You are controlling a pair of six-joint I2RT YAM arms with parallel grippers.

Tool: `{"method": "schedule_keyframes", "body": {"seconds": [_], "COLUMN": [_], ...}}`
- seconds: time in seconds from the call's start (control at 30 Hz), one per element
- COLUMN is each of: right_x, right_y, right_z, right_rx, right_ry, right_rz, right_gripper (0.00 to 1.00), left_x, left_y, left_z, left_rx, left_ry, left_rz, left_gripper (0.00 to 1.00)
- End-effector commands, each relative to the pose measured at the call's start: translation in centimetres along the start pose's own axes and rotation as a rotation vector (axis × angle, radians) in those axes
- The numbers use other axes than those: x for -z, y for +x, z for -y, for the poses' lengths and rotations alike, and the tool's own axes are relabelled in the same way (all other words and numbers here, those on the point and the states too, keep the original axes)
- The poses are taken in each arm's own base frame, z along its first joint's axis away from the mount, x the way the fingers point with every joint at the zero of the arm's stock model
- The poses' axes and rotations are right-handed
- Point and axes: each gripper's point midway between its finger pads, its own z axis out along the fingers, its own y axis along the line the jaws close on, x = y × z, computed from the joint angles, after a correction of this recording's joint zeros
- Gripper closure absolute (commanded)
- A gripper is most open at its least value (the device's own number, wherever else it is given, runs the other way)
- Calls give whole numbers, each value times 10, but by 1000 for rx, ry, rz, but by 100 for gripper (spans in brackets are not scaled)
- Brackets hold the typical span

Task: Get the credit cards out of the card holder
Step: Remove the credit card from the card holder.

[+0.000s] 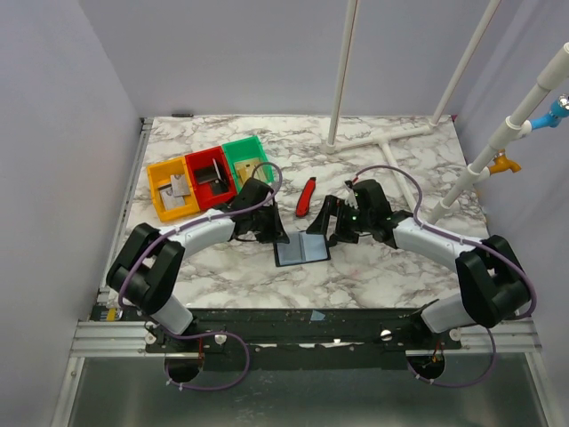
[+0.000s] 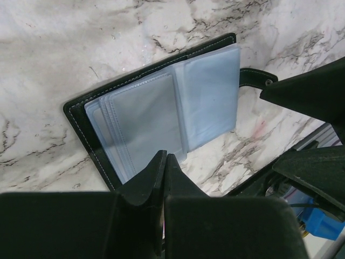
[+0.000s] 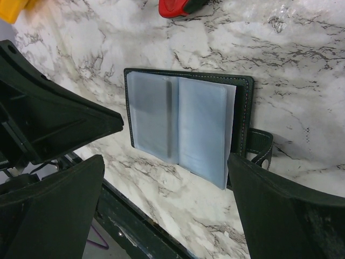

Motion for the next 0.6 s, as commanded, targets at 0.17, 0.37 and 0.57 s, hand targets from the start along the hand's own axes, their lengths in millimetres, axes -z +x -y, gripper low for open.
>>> {"method": "schedule_keyframes", "body": {"seconds": [0.17, 0.37, 0.57], "right_x": [-5, -6, -10], "right_y": [0, 2, 4], "right_z": [1, 2, 1], "right_rx": [-4, -3, -4], "right_ry": [21, 28, 25], "right_rz": [-2, -10, -15], "right_gripper": [0, 0, 0], "left_x": [-18, -18, -13], "left_y": [14, 19, 22], "left_z": [-18, -26, -32], "left_rx": [-13, -25, -31], "left_ry": [-78, -129, -156], "left_rz": [-18, -12, 4], "left_gripper": [100, 100, 100]}}
